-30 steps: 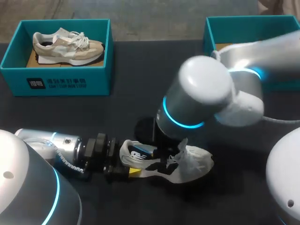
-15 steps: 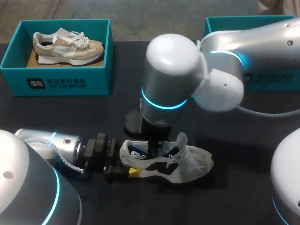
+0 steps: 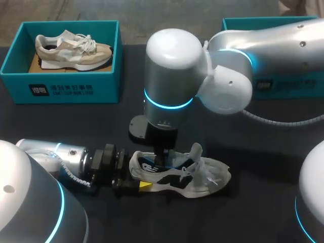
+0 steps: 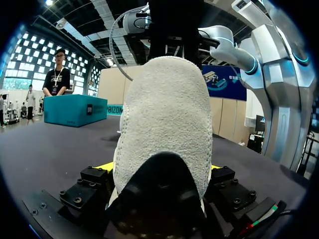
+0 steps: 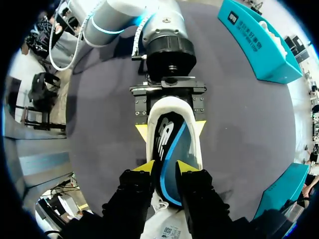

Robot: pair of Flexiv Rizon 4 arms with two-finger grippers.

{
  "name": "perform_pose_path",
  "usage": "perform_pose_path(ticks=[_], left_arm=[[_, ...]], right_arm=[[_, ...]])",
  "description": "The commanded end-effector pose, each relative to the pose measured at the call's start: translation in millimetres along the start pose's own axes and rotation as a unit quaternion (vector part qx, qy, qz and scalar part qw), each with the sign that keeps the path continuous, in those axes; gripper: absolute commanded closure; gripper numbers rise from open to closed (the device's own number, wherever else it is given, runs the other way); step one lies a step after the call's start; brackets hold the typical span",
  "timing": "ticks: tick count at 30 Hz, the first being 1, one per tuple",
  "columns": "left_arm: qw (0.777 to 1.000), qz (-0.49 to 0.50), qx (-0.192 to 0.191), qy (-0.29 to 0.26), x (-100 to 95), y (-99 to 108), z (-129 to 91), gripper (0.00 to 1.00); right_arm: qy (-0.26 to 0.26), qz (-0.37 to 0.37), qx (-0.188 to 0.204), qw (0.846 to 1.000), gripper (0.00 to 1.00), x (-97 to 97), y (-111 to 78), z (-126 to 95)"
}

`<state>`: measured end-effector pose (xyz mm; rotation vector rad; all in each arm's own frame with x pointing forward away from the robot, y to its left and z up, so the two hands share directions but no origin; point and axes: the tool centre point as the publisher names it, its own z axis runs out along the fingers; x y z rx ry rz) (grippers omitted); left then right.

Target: Take the shoe out of the shoebox, open the shoe tongue, remove and reinsert the insole, then place the shoe into the shoebox

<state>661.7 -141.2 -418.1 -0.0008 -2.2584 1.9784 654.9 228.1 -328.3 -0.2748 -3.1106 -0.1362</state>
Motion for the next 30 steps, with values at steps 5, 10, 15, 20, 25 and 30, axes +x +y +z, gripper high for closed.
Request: perform_pose_path(ticks=[5, 10, 15, 20, 25, 30], left_arm=[[1.000, 0.000, 0.000, 0.000, -1.0, 0, 0, 1.00], [1.000, 0.000, 0.000, 0.000, -1.0, 0, 0, 1.00], [1.000, 0.000, 0.000, 0.000, -1.0, 0, 0, 1.00], [1.000, 0.000, 0.000, 0.000, -1.0, 0, 0, 1.00], [1.000, 0.000, 0.000, 0.000, -1.0, 0, 0, 1.00], [1.000, 0.000, 0.000, 0.000, -1.0, 0, 0, 1.00]], right_arm=[[0.008, 0.002, 0.007, 1.000, 1.00, -3.9, 9.4, 9], [0.009, 0.003, 0.005, 1.000, 1.00, -3.9, 10.4, 9], [0.001, 0.002, 0.005, 1.000, 1.00, -4.8, 5.9, -7], [-0.020, -0.002, 0.012, 1.000, 1.00, -3.4, 2.5, -34], [-0.019, -0.008, 0.008, 1.000, 1.00, -6.3, 0.7, -49], [-0.009, -0.014, 0.000, 1.000, 1.00, -8.7, 1.8, -57]])
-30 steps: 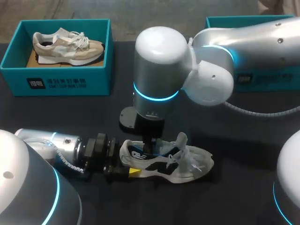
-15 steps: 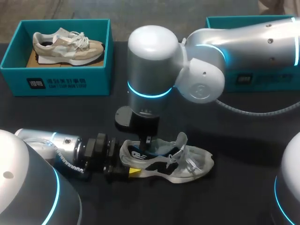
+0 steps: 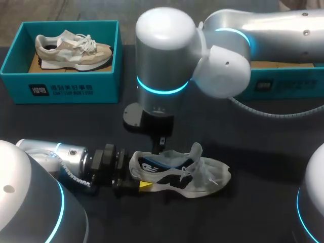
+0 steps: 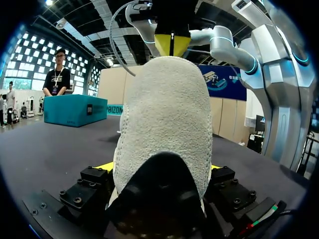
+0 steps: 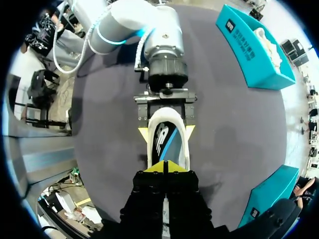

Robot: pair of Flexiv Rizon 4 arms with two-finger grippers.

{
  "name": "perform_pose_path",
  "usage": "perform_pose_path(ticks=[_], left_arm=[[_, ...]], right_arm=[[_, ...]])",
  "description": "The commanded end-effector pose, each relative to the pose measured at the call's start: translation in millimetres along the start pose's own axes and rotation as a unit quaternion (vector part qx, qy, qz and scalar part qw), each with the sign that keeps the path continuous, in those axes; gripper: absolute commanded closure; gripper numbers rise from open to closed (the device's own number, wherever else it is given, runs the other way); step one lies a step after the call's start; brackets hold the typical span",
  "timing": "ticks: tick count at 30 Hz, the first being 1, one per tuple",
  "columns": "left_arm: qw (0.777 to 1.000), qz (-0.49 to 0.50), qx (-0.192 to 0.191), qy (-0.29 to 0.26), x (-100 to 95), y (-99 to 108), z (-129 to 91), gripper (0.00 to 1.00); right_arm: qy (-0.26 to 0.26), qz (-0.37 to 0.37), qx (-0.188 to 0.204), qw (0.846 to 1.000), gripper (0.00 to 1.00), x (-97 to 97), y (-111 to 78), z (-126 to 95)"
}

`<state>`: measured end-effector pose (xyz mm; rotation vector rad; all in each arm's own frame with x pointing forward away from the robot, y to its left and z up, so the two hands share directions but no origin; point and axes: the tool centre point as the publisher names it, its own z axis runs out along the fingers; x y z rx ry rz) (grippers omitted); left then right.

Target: Take the shoe out of the shoebox, open the shoe tongue, remove and reinsert the insole, then place the shoe into the shoebox

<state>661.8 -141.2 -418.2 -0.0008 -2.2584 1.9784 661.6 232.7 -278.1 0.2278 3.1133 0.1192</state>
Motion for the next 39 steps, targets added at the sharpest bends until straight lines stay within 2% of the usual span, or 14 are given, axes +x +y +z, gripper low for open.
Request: perform_pose_path(ticks=[1, 3, 10, 22, 26, 33, 39], left_arm=[[1.000, 0.000, 0.000, 0.000, -1.0, 0, 0, 1.00], [1.000, 0.000, 0.000, 0.000, -1.0, 0, 0, 1.00], [1.000, 0.000, 0.000, 0.000, -1.0, 0, 0, 1.00], [1.000, 0.000, 0.000, 0.000, -1.0, 0, 0, 1.00], [1.000, 0.000, 0.000, 0.000, -1.0, 0, 0, 1.00], [1.000, 0.000, 0.000, 0.000, -1.0, 0, 0, 1.00], [1.000, 0.000, 0.000, 0.000, -1.0, 0, 0, 1.00]], right_arm=[[0.012, -0.005, -0.005, 1.000, 1.00, -5.0, -7.9, -9], [0.017, 0.002, 0.011, 1.000, 1.00, -6.7, -7.0, -13], [0.027, -0.016, 0.029, 0.999, 1.00, -12.7, -7.8, -35], [0.027, -0.016, 0.029, 0.999, 1.00, -12.7, -7.8, -35], [0.036, 0.019, 0.016, 0.999, 1.00, -13.3, -1.0, -22], [0.040, 0.035, 0.011, 0.999, 1.00, -18.9, -3.4, -53], [0.049, 0.039, 0.011, 0.998, 1.00, -25.4, -5.7, -66]])
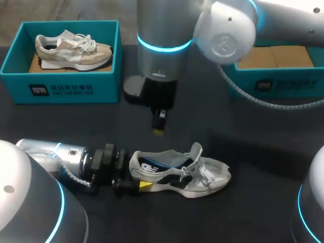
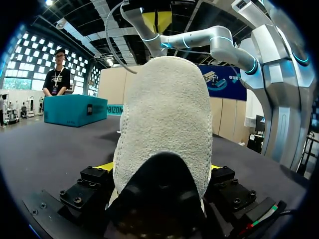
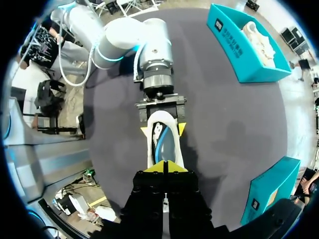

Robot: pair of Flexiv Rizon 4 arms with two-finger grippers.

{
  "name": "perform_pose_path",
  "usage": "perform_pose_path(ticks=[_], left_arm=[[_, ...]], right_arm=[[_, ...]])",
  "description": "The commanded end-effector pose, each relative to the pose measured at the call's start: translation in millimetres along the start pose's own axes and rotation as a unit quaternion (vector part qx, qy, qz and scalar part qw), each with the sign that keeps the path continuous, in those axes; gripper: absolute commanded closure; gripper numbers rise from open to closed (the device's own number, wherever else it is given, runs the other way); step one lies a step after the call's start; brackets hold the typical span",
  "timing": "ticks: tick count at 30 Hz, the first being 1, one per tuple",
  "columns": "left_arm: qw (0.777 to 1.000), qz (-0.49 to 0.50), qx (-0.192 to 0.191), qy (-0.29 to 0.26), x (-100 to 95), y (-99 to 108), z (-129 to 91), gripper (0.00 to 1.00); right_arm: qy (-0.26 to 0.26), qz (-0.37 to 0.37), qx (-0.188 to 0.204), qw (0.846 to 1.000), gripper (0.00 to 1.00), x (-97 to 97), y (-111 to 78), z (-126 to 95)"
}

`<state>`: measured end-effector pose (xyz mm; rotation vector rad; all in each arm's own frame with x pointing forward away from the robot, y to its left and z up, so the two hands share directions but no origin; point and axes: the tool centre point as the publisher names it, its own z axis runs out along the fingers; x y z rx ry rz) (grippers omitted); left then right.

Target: Take the shoe out of the shoebox, open the shoe tongue, remove and reinsert the insole, then place the shoe into the shoebox

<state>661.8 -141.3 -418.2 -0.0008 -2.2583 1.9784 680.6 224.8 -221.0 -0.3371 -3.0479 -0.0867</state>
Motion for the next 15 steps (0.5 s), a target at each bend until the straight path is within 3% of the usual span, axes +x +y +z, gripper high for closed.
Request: perform_pose_path(ticks=[1, 15], left_arm=[[1.000, 0.000, 0.000, 0.000, -0.9, 0, 0, 1.00], [1.000, 0.000, 0.000, 0.000, -0.9, 0, 0, 1.00]], right_arm=[[0.012, -0.001, -0.003, 1.000, 1.00, -5.2, -5.5, -12], [0.020, 0.020, -0.011, 1.000, 1.00, -5.2, -16.0, -56]])
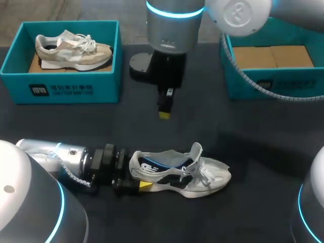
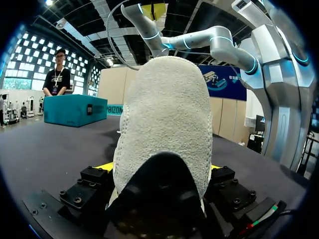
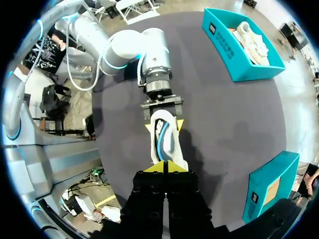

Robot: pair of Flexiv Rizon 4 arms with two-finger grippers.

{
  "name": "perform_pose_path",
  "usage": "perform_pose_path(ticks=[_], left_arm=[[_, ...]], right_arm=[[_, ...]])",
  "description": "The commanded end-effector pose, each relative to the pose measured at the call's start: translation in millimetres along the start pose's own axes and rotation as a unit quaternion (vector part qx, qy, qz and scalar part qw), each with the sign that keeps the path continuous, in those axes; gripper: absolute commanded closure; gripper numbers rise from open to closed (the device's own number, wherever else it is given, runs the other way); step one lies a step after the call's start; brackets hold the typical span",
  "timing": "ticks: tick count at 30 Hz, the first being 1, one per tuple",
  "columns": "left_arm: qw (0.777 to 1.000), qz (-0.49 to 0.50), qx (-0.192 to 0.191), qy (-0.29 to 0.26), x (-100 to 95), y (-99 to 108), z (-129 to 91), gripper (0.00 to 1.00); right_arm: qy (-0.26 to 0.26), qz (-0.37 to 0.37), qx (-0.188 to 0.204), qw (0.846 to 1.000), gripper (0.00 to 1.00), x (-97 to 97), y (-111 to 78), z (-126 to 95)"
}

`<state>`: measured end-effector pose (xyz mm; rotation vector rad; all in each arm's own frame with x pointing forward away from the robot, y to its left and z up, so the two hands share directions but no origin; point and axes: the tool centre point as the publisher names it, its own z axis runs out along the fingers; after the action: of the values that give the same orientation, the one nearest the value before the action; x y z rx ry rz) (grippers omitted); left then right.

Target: Take the shoe out of the shoebox, open the shoe tongue, remove and reinsert the insole, then place the shoe into the shoebox

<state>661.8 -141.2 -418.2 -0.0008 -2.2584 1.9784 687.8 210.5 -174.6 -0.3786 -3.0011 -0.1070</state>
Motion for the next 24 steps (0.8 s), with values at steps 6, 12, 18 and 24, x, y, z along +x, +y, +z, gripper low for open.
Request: perform_pose_path(ticks=[6, 12, 18, 24], left_arm=[[1.000, 0.000, 0.000, 0.000, -0.9, 0, 0, 1.00], [1.000, 0.000, 0.000, 0.000, -0.9, 0, 0, 1.00], [1.000, 0.000, 0.000, 0.000, -0.9, 0, 0, 1.00], [1.000, 0.000, 0.000, 0.000, -0.9, 0, 0, 1.00]], right_arm=[[0.011, 0.008, -0.006, 1.000, 1.00, 0.9, -2.5, -6], [0.019, 0.007, 0.000, 1.000, 1.00, 3.5, 7.9, 8], [0.035, 0.010, 0.006, 0.999, 1.00, 2.6, 12.5, 27], [0.046, 0.025, 0.016, 0.999, 0.90, 8.1, 15.0, 39]])
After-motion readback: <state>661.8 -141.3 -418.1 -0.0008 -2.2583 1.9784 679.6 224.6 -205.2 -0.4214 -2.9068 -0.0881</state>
